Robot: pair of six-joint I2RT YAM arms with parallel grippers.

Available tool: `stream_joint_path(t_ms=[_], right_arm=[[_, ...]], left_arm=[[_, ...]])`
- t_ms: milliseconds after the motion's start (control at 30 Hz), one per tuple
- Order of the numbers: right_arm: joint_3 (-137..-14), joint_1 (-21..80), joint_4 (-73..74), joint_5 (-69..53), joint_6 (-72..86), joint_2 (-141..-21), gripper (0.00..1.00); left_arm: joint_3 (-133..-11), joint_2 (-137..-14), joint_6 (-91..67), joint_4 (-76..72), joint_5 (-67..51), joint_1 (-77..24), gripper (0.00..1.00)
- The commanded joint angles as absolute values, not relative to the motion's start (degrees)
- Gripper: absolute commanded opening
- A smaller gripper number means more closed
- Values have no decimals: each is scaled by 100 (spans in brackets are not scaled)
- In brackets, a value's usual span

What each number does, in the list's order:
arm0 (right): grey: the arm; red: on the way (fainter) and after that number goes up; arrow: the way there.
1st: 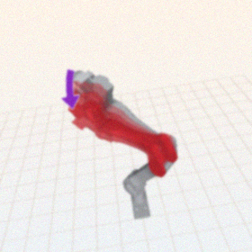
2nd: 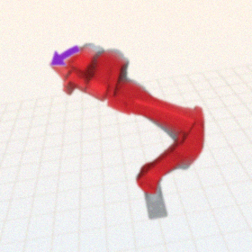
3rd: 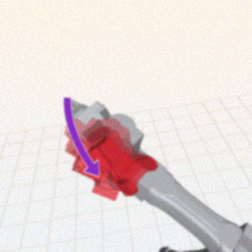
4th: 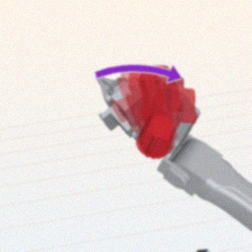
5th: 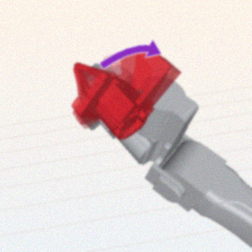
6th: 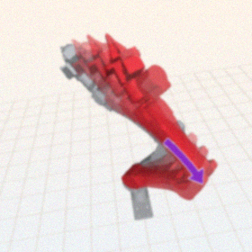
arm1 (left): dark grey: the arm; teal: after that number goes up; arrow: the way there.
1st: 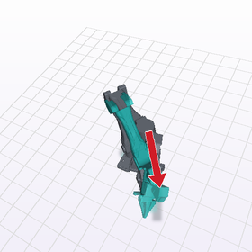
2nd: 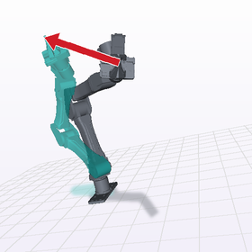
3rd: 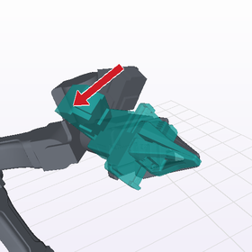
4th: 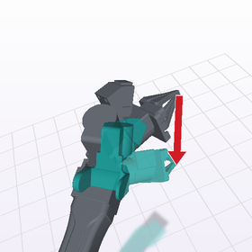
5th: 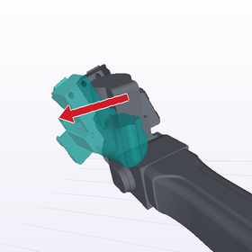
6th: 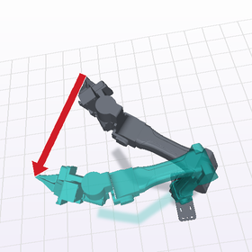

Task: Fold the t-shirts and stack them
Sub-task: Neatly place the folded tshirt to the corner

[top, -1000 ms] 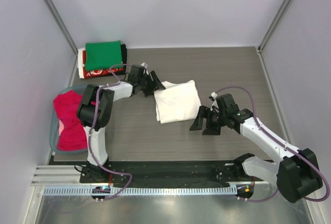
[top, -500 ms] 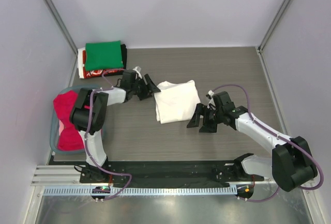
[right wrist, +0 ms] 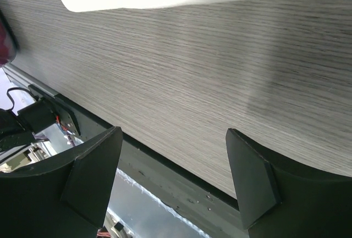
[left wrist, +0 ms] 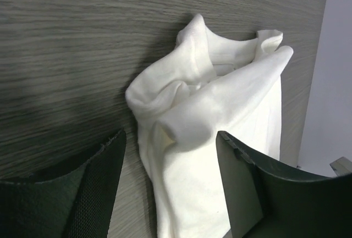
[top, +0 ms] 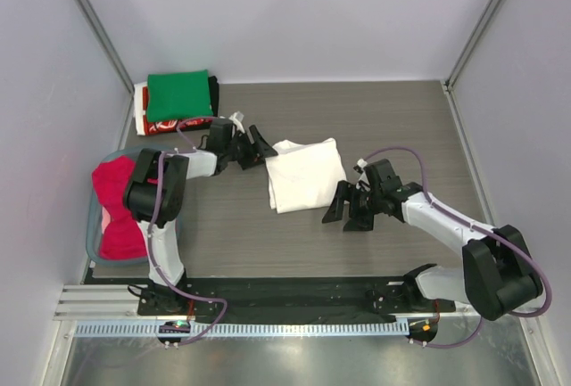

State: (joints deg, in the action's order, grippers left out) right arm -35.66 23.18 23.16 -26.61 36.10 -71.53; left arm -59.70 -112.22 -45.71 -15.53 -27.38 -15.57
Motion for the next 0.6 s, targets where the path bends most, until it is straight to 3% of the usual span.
stream_joint_path(t_ms=[0,33,167,233,267,300,567], right_arm=[[-3709,2329,2136,-2646,3481,-7233,82],[-3700,2329,2136,-2628,3472,-7251,82],[-3700,2329,2092,-2628,3472,-7321,82],[-3656,2329,2039,-2654,3472,-7313,82],[-3621,2329,1952,-2672,3472,-7313,82],[-3578,2329,1864,-2768,3472,-7304,82],[-2620,2338,153,-3033,4051,-6717,82]], left_arm=[[-6248,-11592,-4228,-793,-2365,-1836,68],[-6310,-11654,-4193,-730,-2269,-1959,67],[-6661,-11953,-4236,-510,-2083,-2162,47],[-6723,-12058,-4289,-483,-2039,-2180,28],[-6750,-12076,-4298,-483,-2013,-2180,11],[-6863,-12102,-4307,-457,-2013,-2180,0],[-7847,-11532,-3657,868,-2066,-1917,0]])
